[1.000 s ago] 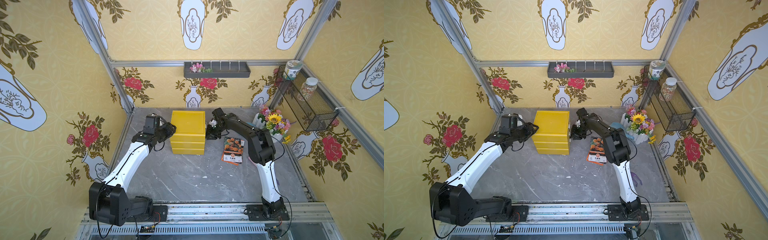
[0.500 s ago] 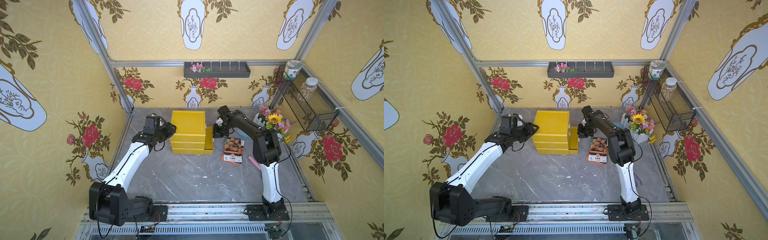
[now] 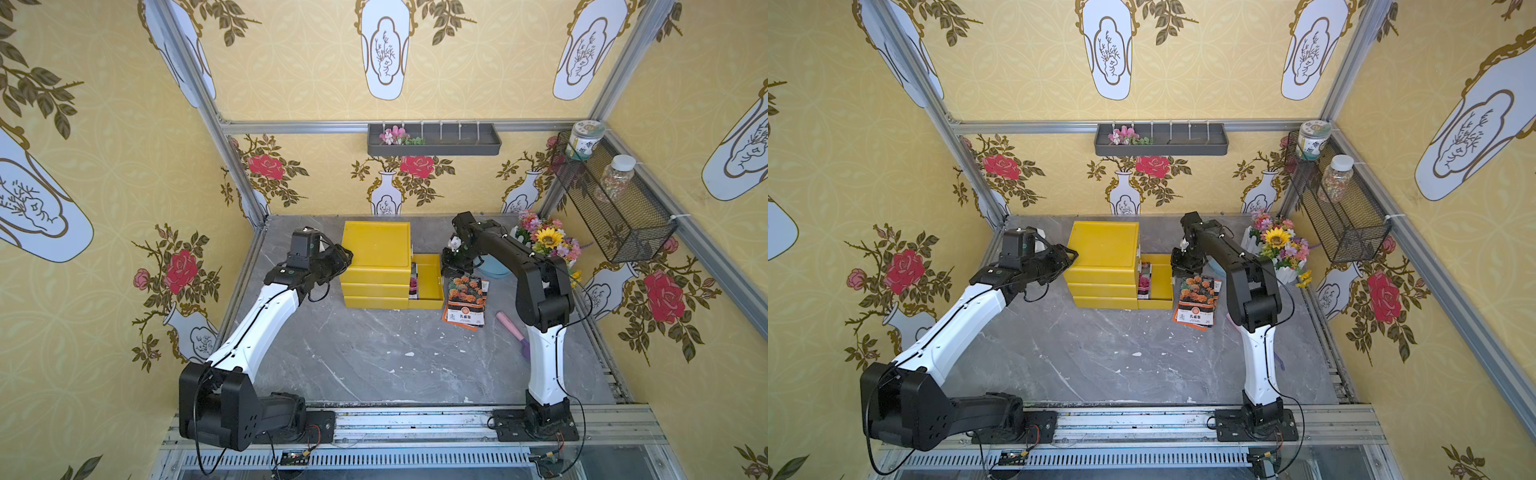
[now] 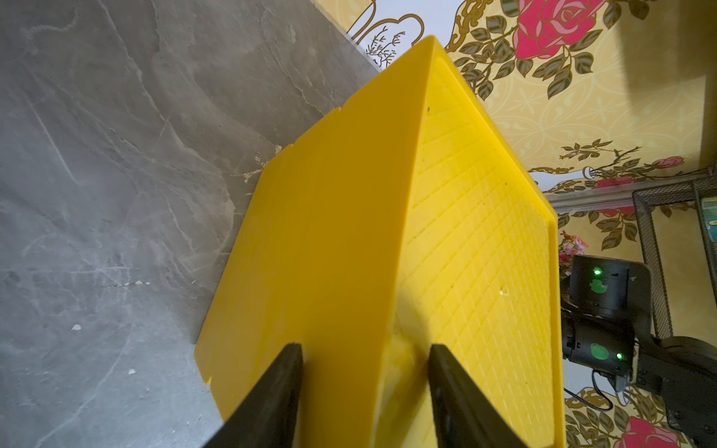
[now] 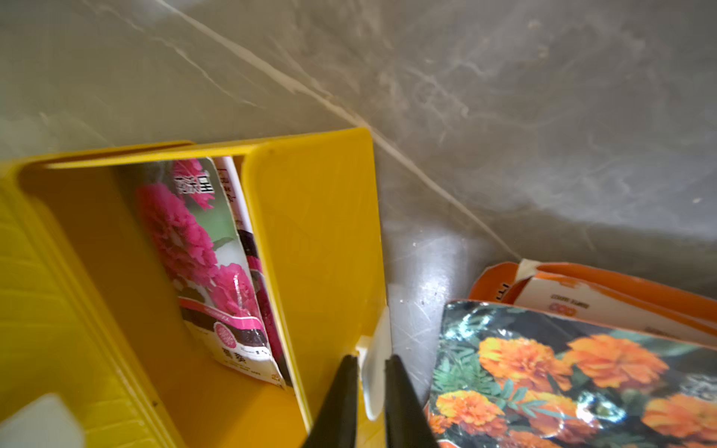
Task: Take the seed bags out of the drawer
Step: Open the drawer in the storage box.
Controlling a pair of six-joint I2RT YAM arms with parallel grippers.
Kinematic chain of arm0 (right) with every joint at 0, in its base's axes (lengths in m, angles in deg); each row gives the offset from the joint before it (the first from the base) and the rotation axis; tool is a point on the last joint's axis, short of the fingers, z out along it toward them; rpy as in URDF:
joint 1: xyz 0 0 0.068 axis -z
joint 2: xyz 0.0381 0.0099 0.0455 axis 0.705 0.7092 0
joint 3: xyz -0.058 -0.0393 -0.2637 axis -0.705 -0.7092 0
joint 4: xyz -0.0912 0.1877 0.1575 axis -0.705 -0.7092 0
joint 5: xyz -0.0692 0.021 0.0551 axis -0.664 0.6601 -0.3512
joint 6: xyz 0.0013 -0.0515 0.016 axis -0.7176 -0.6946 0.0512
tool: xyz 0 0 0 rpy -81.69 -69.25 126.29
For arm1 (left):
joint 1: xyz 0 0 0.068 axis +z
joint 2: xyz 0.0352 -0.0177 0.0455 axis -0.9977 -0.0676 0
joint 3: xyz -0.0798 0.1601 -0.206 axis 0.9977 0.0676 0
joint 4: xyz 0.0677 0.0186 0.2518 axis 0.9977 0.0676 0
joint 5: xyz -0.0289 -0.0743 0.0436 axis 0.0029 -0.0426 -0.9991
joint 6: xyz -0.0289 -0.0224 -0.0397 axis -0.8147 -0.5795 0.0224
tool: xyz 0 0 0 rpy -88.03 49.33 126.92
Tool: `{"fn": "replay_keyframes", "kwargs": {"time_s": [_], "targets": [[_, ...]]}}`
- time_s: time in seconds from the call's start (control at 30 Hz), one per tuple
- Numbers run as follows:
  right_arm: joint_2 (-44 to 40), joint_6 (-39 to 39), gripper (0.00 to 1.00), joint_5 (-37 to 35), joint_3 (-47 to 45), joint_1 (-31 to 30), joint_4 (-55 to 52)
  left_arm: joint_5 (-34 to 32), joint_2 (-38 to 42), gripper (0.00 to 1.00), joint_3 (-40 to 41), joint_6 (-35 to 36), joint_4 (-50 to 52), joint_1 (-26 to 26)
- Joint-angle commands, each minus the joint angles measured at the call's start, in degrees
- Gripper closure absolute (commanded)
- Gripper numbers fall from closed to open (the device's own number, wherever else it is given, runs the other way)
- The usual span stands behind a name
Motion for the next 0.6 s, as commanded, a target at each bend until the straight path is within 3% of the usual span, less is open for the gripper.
{"fn": "replay_keyframes", "kwargs": {"time_s": [0.0, 0.23, 0.57], "targets": [[-0.4, -0.2, 0.68, -2.3, 1.3, 0.2, -1.0, -0.7, -0.7, 0.44, 0.7, 0.5, 7.0, 0.0], [-3.6, -0.5, 0.6, -6.0, 4.3, 0.5, -3.4, -0.6, -0.8, 0.44, 0.5, 0.4, 6.6, 0.0], [-2.2, 6.0, 0.73, 0.2, 4.6, -7.7, 0.2, -0.5, -1.2, 0.44, 0.4, 0.4, 6.4, 0.0]]}}
